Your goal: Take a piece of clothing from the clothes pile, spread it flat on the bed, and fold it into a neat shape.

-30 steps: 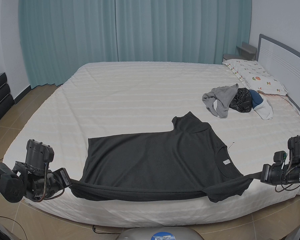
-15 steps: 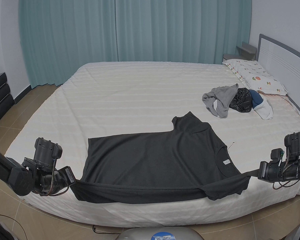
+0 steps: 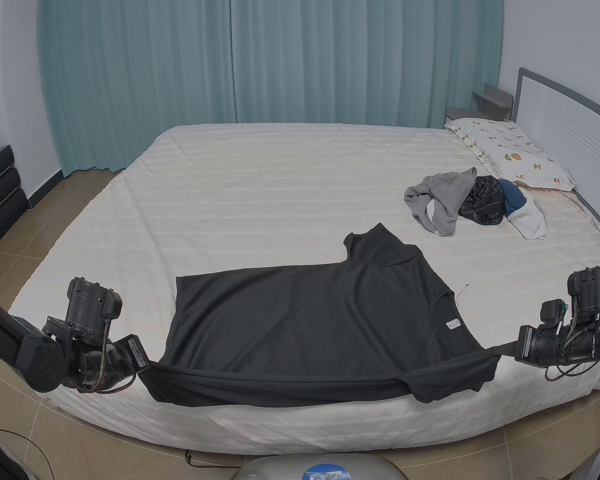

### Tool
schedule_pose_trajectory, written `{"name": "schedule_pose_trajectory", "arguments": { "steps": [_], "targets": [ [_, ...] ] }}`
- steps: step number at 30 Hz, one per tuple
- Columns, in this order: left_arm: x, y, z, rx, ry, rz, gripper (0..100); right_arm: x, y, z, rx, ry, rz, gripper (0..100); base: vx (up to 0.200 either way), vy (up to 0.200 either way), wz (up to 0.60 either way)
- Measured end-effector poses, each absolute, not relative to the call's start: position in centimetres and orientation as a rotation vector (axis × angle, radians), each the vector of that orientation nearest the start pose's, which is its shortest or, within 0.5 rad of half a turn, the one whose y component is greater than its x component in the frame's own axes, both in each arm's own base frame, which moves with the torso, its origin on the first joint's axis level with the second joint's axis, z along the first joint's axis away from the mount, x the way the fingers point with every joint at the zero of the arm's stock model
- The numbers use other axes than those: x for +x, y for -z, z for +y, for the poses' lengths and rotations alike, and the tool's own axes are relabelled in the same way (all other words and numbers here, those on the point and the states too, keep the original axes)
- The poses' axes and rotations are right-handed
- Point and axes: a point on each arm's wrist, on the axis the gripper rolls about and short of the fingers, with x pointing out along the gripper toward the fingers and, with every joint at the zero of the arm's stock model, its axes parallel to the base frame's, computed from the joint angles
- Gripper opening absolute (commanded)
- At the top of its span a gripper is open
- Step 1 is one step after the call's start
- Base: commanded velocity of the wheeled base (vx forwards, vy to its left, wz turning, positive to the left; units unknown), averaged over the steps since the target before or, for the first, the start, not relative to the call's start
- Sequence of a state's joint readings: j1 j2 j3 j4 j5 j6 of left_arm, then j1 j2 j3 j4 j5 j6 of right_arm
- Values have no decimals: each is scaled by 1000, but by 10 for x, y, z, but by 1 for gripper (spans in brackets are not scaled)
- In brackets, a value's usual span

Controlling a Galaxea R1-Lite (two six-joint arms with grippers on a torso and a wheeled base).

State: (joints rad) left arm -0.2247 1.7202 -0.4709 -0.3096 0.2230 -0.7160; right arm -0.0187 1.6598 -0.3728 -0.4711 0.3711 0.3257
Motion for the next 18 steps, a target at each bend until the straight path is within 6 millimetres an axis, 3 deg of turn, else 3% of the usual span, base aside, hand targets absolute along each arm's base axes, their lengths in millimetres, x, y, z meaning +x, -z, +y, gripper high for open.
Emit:
{"name": "schedule_pose_trajectory", "arguments": {
  "steps": [9, 18],
  "targets": [
    [253, -70, -52, -476, -304, 865, 0, 246, -77, 4, 463, -200, 849, 0, 0, 0, 0],
    [286, -59, -57, -489, -317, 870, 0, 275, -61, 5, 466, -198, 884, 0, 0, 0, 0]
  ]
}}
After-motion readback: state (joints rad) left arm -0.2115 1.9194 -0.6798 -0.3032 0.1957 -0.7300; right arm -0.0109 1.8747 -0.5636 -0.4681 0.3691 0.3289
